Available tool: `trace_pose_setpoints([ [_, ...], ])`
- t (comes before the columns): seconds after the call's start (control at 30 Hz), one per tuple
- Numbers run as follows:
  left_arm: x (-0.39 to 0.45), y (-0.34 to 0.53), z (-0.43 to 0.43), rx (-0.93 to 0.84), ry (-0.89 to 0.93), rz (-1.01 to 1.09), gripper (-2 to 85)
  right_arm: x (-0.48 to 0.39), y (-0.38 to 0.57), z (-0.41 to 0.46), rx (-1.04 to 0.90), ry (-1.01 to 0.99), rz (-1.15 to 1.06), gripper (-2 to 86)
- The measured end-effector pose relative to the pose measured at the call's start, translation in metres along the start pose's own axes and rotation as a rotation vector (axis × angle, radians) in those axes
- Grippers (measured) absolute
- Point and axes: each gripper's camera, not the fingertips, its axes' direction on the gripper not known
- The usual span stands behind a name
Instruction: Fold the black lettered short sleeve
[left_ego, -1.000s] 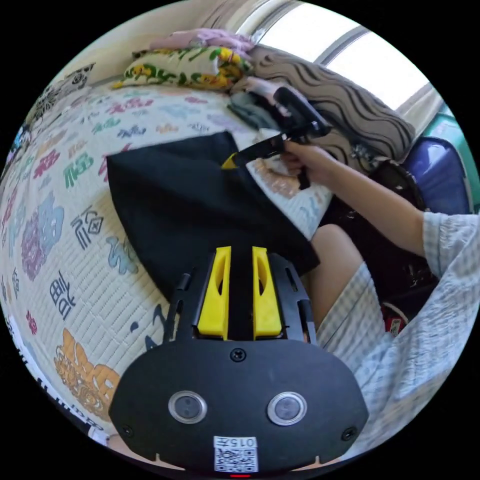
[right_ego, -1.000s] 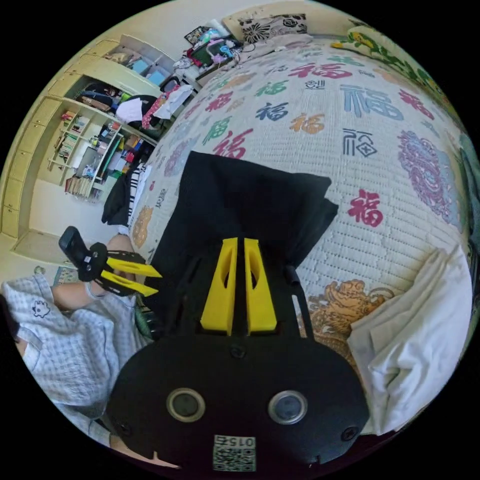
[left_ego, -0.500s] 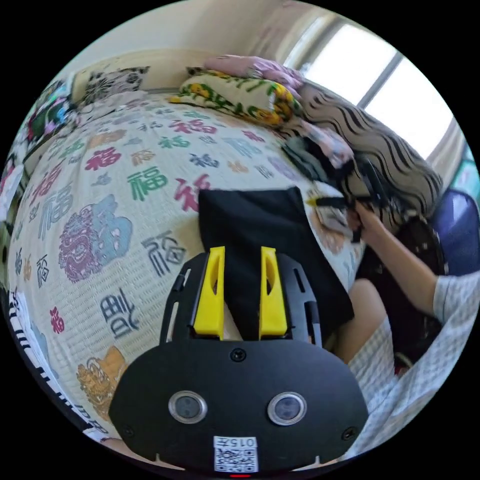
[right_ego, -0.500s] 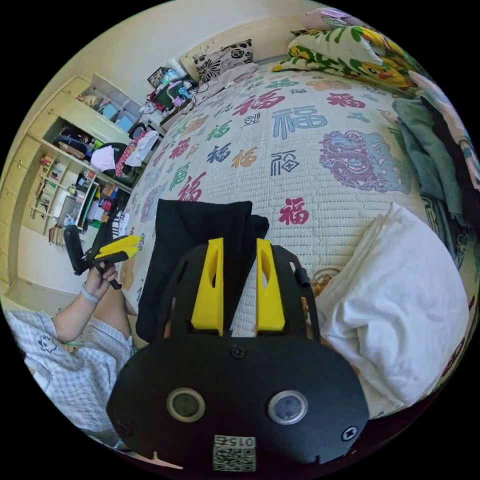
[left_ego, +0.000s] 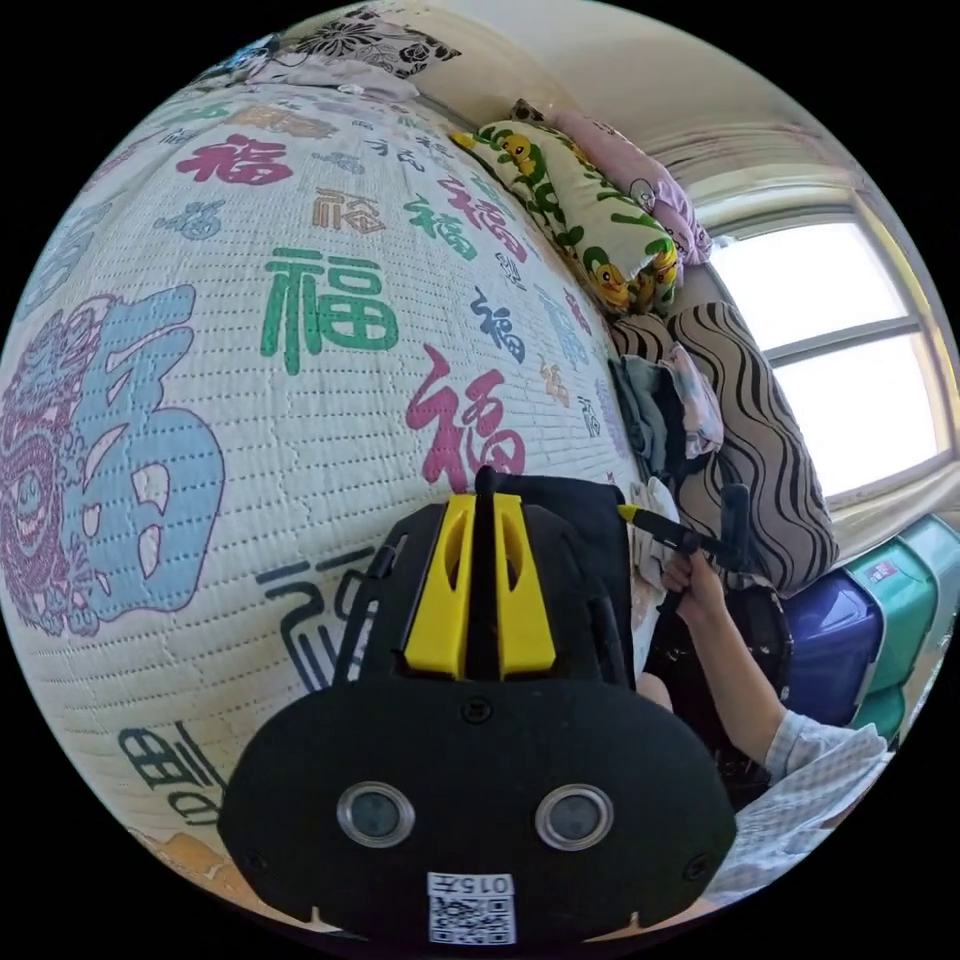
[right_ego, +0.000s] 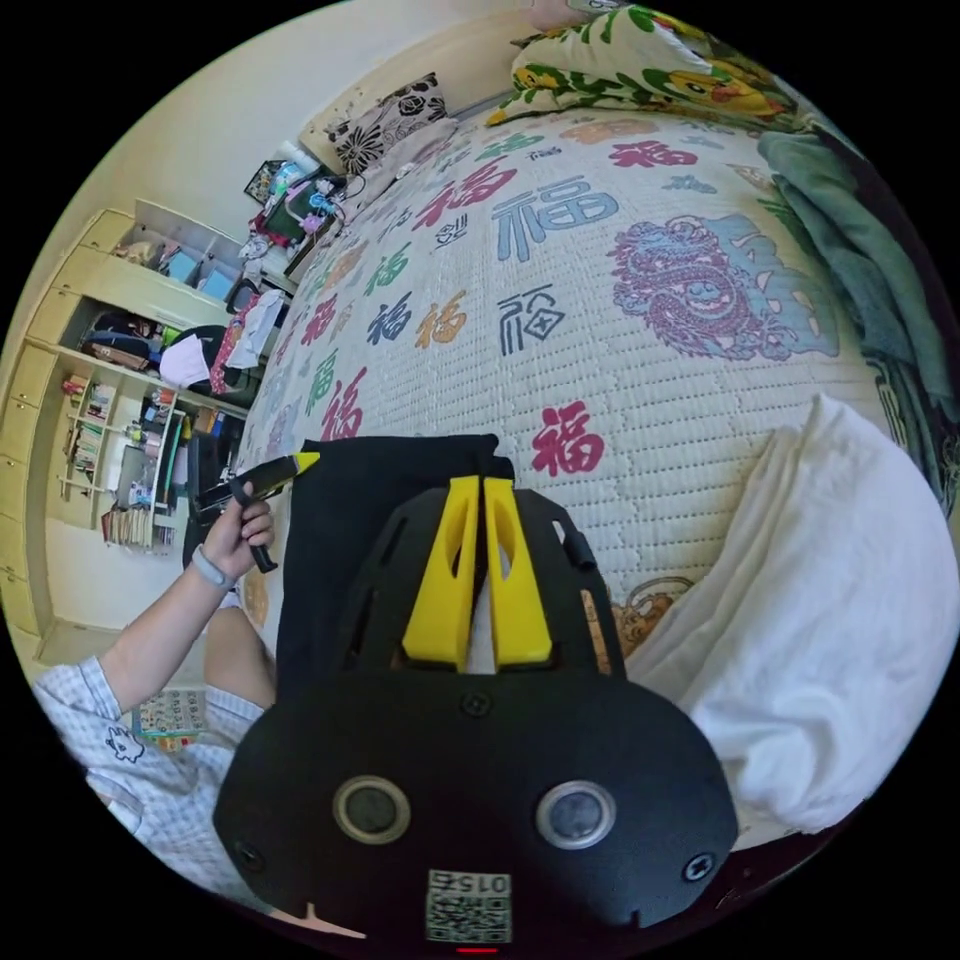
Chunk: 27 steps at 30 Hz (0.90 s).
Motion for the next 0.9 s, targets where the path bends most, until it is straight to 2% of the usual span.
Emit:
trace_pose_setpoints([
  [0.13,-0.011,0.012,-0.025,0.001,0.048,0.027,9.7,-0.005,0.027,-0.020,-0.065,-0.049,-0.074,5.5],
  [0.3,-0.026,0.093,-0.052,-0.167,0.096,0.043,12.9,0.001,0.108,-0.028,-0.262,-0.165,-0.068,8.2],
  [0.37,-0.032,0.119,-0.055,-0.209,0.091,0.025,13.0,0.006,0.128,-0.021,-0.309,-0.174,-0.032,8.7],
  [0.53,-0.041,0.143,-0.061,-0.177,0.189,-0.009,11.5,0.020,0.145,0.006,-0.445,-0.309,0.049,7.2],
  [0.6,-0.040,0.135,-0.048,-0.308,0.253,0.032,6.7,0.022,0.138,0.011,-0.498,-0.246,0.041,3.5],
  [0.7,-0.043,0.126,-0.052,-0.354,0.184,0.048,3.3,0.019,0.134,0.008,-0.521,-0.199,0.007,2.0],
  [0.9,-0.040,0.121,-0.059,-0.342,0.001,0.133,4.4,0.014,0.131,0.013,-0.555,-0.117,-0.026,2.8],
])
